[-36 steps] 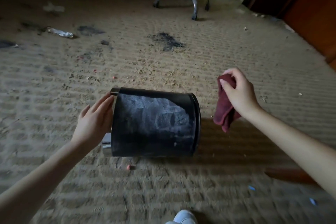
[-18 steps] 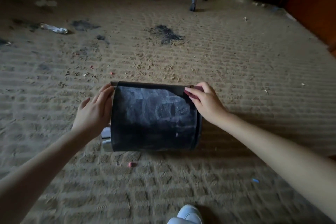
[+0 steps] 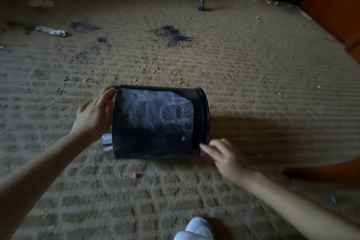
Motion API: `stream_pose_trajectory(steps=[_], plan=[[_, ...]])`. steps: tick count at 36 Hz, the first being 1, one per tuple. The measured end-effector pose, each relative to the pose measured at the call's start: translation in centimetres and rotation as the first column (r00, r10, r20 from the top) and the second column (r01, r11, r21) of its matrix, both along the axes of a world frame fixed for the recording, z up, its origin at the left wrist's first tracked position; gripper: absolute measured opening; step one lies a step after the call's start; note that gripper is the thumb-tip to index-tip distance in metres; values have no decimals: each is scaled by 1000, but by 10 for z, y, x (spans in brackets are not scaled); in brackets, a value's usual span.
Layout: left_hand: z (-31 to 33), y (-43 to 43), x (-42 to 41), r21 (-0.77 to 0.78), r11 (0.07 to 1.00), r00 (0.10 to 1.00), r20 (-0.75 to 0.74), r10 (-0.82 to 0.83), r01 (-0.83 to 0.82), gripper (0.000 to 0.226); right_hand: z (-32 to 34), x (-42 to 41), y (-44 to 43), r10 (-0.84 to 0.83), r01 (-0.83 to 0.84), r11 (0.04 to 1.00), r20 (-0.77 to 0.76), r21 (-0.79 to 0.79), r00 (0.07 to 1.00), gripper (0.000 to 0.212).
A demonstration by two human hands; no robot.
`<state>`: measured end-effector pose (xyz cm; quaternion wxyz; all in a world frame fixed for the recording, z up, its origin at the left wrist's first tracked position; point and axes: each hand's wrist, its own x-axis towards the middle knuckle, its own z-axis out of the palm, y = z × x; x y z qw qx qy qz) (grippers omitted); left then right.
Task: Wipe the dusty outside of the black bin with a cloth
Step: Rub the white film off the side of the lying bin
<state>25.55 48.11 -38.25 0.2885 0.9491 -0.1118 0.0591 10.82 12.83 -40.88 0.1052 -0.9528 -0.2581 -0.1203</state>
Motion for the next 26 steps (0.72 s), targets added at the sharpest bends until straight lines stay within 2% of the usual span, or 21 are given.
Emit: stream_pose_trajectory(steps=[2, 4, 8, 11, 16, 18, 20, 22, 24, 26], plan=[[-2, 1, -1, -13, 1000, 1000, 3, -7, 7, 53, 30, 27, 7, -44, 36, 996, 90, 88, 995, 34], [-3, 3, -4, -8, 999, 1000, 3, -31, 31, 53, 54, 54, 8, -77, 60, 993, 163, 106, 984, 32], [-6, 5, -8, -7, 1000, 1000, 0, -20, 20, 57, 66, 92, 16, -205, 185, 974, 155, 132, 966, 30], [-4, 2, -9, -22, 1000, 1000, -9, 7, -7, 60, 51, 85, 25, -218, 205, 974, 151, 93, 964, 30], [-4, 1, -13, -35, 999, 1000, 2, 6, -6, 56, 31, 46, 27, -90, 80, 995, 186, 58, 978, 23], [-3, 0, -14, -36, 999, 1000, 4, 3, -3, 57, 20, 29, 28, 45, -38, 998, 137, -59, 990, 27], [-1, 0, -13, -34, 999, 1000, 13, -2, 2, 61, 7, 14, 24, 188, -174, 956, 36, -237, 981, 30], [-1, 0, -11, -33, 999, 1000, 9, 2, -1, 64, 5, 10, 18, 236, -233, 923, -26, -307, 971, 32], [-3, 1, -11, -35, 999, 1000, 7, 7, -7, 63, 17, 20, 15, 198, -186, 953, 27, -239, 980, 31], [-5, 2, -12, -42, 999, 1000, 13, 7, -7, 62, 40, 39, 17, 130, -113, 986, 150, -122, 980, 24]])
